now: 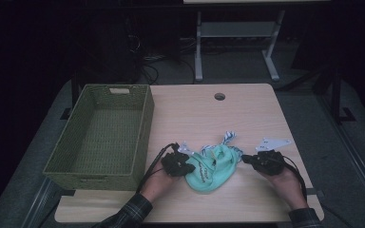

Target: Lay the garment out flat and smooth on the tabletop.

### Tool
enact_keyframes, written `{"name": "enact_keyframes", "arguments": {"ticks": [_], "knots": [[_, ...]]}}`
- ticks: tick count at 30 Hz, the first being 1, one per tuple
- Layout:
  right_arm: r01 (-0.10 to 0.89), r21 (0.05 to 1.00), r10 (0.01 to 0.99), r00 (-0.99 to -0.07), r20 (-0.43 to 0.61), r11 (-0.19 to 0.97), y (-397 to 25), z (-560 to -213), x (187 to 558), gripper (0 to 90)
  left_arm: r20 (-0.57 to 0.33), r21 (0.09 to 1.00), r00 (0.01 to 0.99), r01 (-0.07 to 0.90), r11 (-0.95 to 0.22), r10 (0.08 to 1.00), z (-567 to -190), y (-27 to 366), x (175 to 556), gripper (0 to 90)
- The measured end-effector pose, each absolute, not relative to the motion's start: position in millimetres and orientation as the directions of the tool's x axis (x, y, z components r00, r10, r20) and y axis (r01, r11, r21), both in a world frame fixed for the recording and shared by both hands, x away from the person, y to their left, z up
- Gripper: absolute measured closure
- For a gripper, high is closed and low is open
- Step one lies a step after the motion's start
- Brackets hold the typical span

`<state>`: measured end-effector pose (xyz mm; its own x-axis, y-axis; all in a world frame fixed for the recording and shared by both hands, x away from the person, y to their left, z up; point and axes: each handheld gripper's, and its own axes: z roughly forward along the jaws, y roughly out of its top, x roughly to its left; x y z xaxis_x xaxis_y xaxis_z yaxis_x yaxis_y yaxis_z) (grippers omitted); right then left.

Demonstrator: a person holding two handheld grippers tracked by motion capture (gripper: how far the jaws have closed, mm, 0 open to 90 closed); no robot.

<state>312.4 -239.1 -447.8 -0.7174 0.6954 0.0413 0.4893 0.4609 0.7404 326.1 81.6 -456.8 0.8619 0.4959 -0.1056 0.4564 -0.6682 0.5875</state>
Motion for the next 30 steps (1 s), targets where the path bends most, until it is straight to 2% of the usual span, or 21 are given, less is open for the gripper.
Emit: {"name": "enact_keyframes", "arguments": {"ticks": [13,22,30], "knots": [[0.525,0.707,0.695,-0.716,0.066,0.474,-227,-458,348,89.9,-0.111,0.584,0.86,0.461,-0.668,0.498,-457,82,326,87.3],[0.55,0.677,0.693,-0.716,0.081,0.489,-223,-469,354,89.9,-0.111,0.584,0.86,0.462,-0.668,0.498,-457,82,326,87.3],[0.557,0.671,0.726,-0.686,0.04,0.489,-227,-468,359,90.0,-0.109,0.587,0.859,0.462,-0.665,0.5,-457,81,326,87.3]]}}
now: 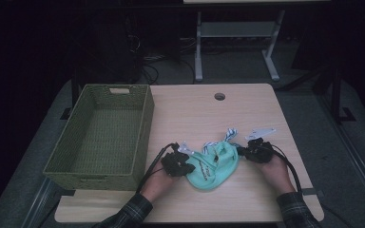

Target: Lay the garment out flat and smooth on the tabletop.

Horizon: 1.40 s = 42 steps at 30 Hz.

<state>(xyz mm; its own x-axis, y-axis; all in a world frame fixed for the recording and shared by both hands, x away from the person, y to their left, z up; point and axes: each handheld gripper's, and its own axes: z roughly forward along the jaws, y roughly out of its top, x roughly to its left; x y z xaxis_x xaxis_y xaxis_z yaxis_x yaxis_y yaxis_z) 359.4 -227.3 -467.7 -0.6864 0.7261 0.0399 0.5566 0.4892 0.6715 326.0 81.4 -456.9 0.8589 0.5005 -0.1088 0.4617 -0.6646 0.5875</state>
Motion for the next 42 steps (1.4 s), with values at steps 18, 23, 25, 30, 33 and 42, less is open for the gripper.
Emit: {"name": "enact_keyframes", "arguments": {"ticks": [18,23,25,30,33,42], "knots": [[0.584,0.666,0.798,-0.602,-0.03,0.465,-243,-468,377,90.0,-0.111,0.585,0.858,0.464,-0.666,0.501,-457,82,326,87.5],[0.599,0.667,0.817,-0.576,-0.027,0.444,-247,-468,380,90.0,-0.11,0.587,0.858,0.463,-0.664,0.502,-457,82,326,87.6],[0.599,0.667,0.818,-0.575,-0.028,0.443,-247,-468,380,90.0,-0.111,0.585,0.859,0.463,-0.666,0.5,-457,82,326,87.5],[0.583,0.69,0.803,-0.596,0.005,0.429,-248,-462,375,90.0,-0.118,0.583,0.857,0.469,-0.663,0.501,-457,81,327,87.5],[0.566,0.715,0.797,-0.604,0.021,0.41,-247,-453,369,90.0,-0.12,0.585,0.856,0.471,-0.661,0.503,-457,81,327,87.5],[0.523,0.762,0.766,-0.64,0.055,0.382,-236,-435,364,87.0,-0.109,0.583,0.859,0.463,-0.668,0.5,-456,81,327,87.5]]}}
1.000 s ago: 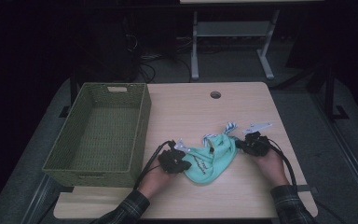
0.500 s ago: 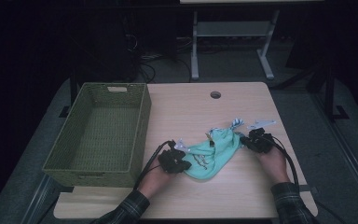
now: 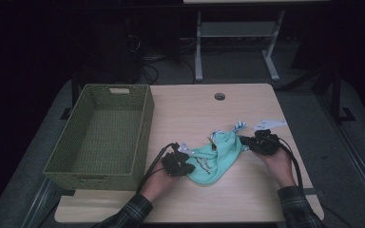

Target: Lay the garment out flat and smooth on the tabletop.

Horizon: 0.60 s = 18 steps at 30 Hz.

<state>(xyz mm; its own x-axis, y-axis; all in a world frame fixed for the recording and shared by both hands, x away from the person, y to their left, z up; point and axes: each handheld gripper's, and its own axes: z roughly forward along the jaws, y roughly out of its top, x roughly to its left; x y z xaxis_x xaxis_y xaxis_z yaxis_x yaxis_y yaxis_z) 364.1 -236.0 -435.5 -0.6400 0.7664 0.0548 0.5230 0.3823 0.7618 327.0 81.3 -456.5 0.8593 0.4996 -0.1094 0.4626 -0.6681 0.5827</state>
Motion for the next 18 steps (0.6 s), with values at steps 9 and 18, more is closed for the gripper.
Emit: {"name": "enact_keyframes", "arguments": {"ticks": [9,18], "knots": [[0.496,0.75,0.73,-0.683,0.027,0.437,-205,-420,387,89.4,-0.108,0.583,0.86,0.462,-0.668,0.499,-457,81,327,87.6],[0.508,0.713,0.713,-0.701,0.017,0.483,-183,-419,411,79.4,-0.12,0.593,0.854,0.47,-0.654,0.506,-457,80,327,87.5]]}}
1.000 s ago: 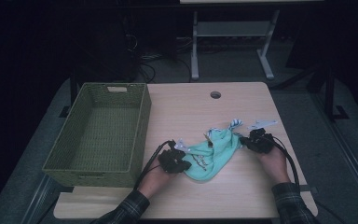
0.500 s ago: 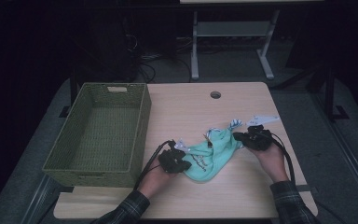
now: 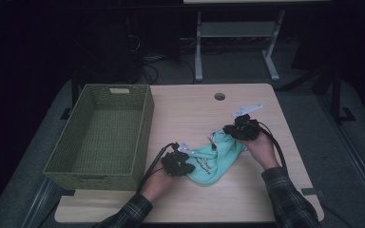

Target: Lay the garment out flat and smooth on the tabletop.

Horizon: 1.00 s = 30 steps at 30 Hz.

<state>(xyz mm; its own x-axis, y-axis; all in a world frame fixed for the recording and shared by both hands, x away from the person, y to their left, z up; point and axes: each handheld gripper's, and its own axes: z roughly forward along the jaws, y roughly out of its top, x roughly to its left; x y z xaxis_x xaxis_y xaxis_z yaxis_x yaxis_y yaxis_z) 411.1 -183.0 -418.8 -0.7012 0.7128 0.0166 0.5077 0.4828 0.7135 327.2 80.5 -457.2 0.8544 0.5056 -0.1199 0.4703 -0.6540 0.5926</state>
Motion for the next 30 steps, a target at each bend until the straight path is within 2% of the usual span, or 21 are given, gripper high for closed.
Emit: {"name": "enact_keyframes", "arguments": {"ticks": [8,17,22,26,30], "knots": [[0.542,0.671,0.711,-0.703,0.031,0.507,-166,-431,434,70.4,-0.132,0.595,0.851,0.478,-0.646,0.508,-458,80,327,87.5],[0.585,0.601,0.711,-0.702,0.039,0.545,-151,-447,447,64.5,-0.125,0.589,0.859,0.467,-0.66,0.496,-457,81,328,87.5],[0.594,0.567,0.707,-0.706,0.027,0.571,-146,-457,449,68.7,-0.122,0.587,0.859,0.466,-0.662,0.497,-457,80,328,87.5],[0.603,0.566,0.718,-0.695,0.029,0.562,-146,-456,449,81.1,-0.117,0.588,0.86,0.463,-0.663,0.496,-457,80,328,87.6],[0.603,0.577,0.727,-0.686,0.023,0.551,-147,-454,450,82.4,-0.117,0.588,0.86,0.462,-0.664,0.496,-457,79,328,87.6]]}}
